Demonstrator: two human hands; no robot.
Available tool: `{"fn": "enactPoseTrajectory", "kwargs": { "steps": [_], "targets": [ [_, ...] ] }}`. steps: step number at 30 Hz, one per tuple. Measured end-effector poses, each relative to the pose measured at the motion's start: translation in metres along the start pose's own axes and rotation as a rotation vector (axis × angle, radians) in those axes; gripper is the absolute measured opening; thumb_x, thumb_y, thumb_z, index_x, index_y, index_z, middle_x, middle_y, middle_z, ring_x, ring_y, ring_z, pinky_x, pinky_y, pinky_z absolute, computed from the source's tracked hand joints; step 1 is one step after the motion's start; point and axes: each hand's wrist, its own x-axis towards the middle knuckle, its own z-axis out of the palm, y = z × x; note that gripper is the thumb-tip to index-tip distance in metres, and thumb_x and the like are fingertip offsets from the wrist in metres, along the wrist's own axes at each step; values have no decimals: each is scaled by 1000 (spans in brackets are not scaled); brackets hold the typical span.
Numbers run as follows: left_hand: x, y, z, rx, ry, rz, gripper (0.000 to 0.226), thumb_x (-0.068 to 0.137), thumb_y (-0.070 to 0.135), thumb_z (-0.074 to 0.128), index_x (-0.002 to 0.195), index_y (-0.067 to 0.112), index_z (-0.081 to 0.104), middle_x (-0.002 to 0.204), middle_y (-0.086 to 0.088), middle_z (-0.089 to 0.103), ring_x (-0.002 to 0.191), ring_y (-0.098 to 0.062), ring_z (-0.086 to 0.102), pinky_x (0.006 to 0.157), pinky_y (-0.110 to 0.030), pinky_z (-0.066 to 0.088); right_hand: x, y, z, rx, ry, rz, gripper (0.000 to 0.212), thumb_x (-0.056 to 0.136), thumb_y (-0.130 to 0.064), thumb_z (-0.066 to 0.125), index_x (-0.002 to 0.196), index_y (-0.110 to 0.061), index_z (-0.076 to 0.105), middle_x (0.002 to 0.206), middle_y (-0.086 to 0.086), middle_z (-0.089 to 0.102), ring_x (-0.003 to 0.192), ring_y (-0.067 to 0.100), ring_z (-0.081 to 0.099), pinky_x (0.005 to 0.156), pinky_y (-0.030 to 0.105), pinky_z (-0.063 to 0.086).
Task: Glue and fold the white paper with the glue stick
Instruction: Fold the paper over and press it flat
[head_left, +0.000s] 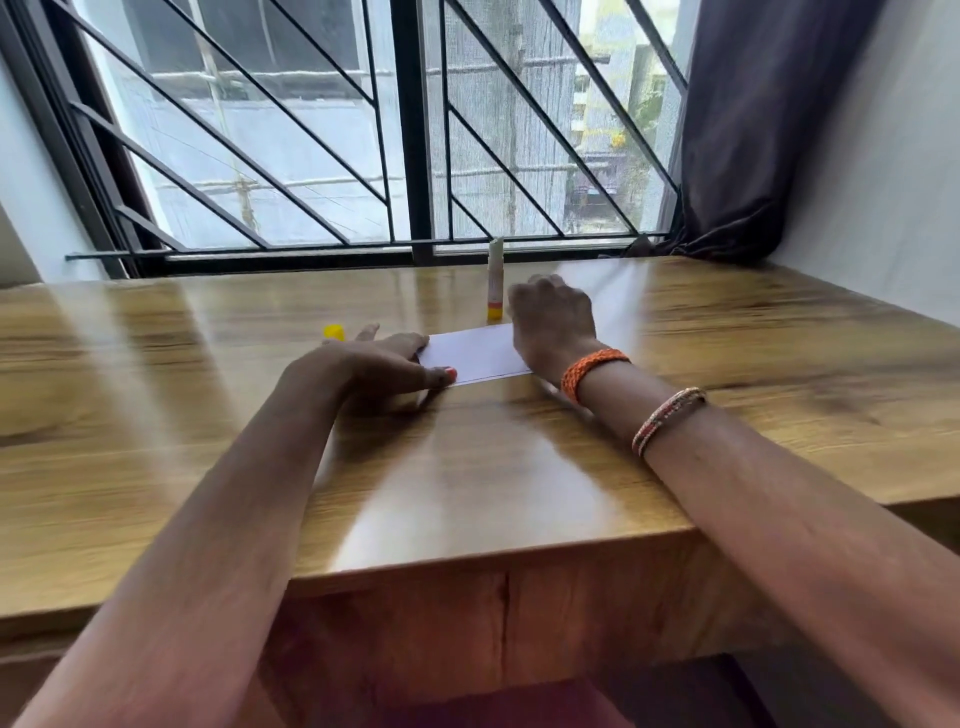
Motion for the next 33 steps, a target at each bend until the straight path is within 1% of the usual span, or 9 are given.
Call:
{"fn": "enactPoseTrajectory", "kwargs": {
  "steps": [3, 6, 9, 12, 14, 18, 21, 29, 33],
  "targets": [
    [5, -1, 2, 53, 15, 18, 95, 71, 80, 29, 148, 27, 18, 159, 3, 14, 147, -25, -1, 117, -52, -1, -6, -22, -5, 440, -333, -155, 35, 102, -33, 37, 87, -17, 64, 109, 20, 66, 99, 29, 60, 85, 36, 45],
    [5, -2, 1, 70, 21, 115, 100, 52, 75, 22, 144, 35, 26, 155, 6, 25, 147, -18, 9, 116, -54, -3, -9, -37, -3, 460, -618, -298, 55, 103, -44, 13, 140, -16, 42, 149, 11, 41, 138, 23, 35, 116, 40, 23],
    [5, 0, 0, 86, 10, 132, 96, 53, 71, 26, 140, 31, 35, 151, 4, 34, 145, -18, 16, 118, -50, -6, -6, -31, 5, 341, -690, -299, 58, 100, -49, 4, 153, -24, 9, 161, -2, 10, 149, 14, 6, 121, 44, 2],
    [12, -5, 2, 70, 24, 91, 100, 48, 85, 24, 133, 35, 42, 144, 2, 43, 140, -27, 27, 115, -56, 1, -5, -21, 12, 276, -710, -223, 68, 96, -58, 1, 153, -22, 3, 162, -3, 0, 149, 12, -4, 121, 41, -4],
    [16, -9, 4, 56, 23, 69, 111, 46, 92, 22, 139, 35, 34, 147, 3, 39, 144, -26, 20, 116, -54, 1, -5, -15, 13, 268, -712, -180, 76, 93, -64, 0, 153, -19, 3, 162, -3, -2, 149, 11, -5, 121, 40, -5],
    [10, 3, 7, 42, 42, -15, 83, 82, 72, 34, 148, 24, 18, 159, 5, 12, 147, -24, -8, 117, -51, -1, -4, -3, 15, 212, -688, -125, 81, 91, -67, 0, 153, -16, 2, 162, -2, -2, 149, 10, -5, 121, 42, -5],
    [14, -1, 7, 7, 41, -11, 78, 87, 65, 37, 149, 24, 13, 160, 8, 5, 147, -22, -12, 117, -51, -1, -8, 6, 15, 205, -688, -115, 83, 90, -68, 0, 153, -14, 1, 162, 0, -2, 149, 10, -5, 121, 40, -5],
    [24, -12, 7, 57, -1, 45, 119, 50, 90, 29, 144, 17, 26, 157, 5, 18, 148, -18, 1, 119, -45, 0, -25, 8, 0, 143, -695, -66, 88, 88, -71, 3, 152, -10, 1, 162, 2, 0, 149, 14, -2, 121, 40, -6],
    [9, 4, 1, 71, 5, 140, 67, 89, 49, 42, 143, 10, 29, 152, -5, 29, 145, -14, 14, 119, -35, -6, -17, -27, 0, 220, -672, -192, 71, 97, -57, 3, 152, -14, 11, 162, 5, 9, 149, 15, 2, 120, 44, -7]
  ]
}}
